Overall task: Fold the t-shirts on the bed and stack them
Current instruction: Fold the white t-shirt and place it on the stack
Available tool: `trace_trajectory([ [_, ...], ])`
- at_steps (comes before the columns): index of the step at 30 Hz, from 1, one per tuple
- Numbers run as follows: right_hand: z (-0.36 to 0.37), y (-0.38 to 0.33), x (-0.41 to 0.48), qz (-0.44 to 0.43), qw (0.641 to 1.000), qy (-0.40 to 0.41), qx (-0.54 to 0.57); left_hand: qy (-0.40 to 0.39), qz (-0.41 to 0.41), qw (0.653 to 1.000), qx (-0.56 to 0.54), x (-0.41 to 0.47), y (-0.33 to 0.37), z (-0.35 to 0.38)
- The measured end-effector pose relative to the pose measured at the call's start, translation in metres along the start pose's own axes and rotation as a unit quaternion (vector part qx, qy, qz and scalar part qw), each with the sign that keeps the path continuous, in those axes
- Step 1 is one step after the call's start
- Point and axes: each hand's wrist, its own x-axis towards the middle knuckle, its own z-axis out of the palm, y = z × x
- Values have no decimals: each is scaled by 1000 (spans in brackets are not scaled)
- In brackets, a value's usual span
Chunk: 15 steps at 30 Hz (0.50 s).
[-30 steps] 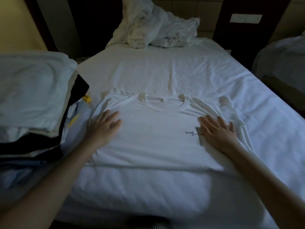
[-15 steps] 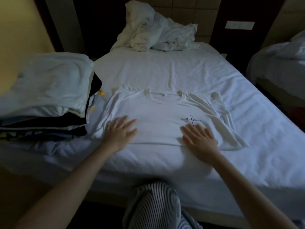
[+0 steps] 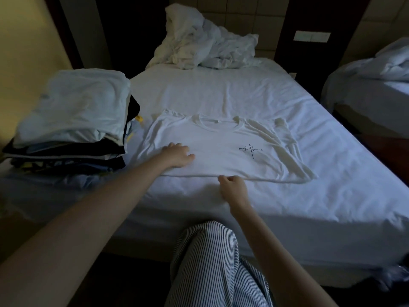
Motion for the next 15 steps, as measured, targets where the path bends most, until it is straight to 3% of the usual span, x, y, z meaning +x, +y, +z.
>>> trace_trajectory([
  [1, 5, -4, 1, 51, 993, 6, 105, -8, 13, 1000, -9, 4, 5, -5],
  [3, 11, -12, 4, 156, 940, 47, 300, -22, 38, 999, -25, 13, 16, -13],
  [5, 17, -22, 10, 216, 890, 97, 390, -21, 57, 997, -36, 24, 26, -19],
  [8, 32, -30, 18, 230, 877, 121, 405, -9, 73, 994, -75, 46, 37, -21],
  [15, 46, -19, 40, 151, 927, 180, 293, 64, 90, 988, -112, 114, 54, -27],
])
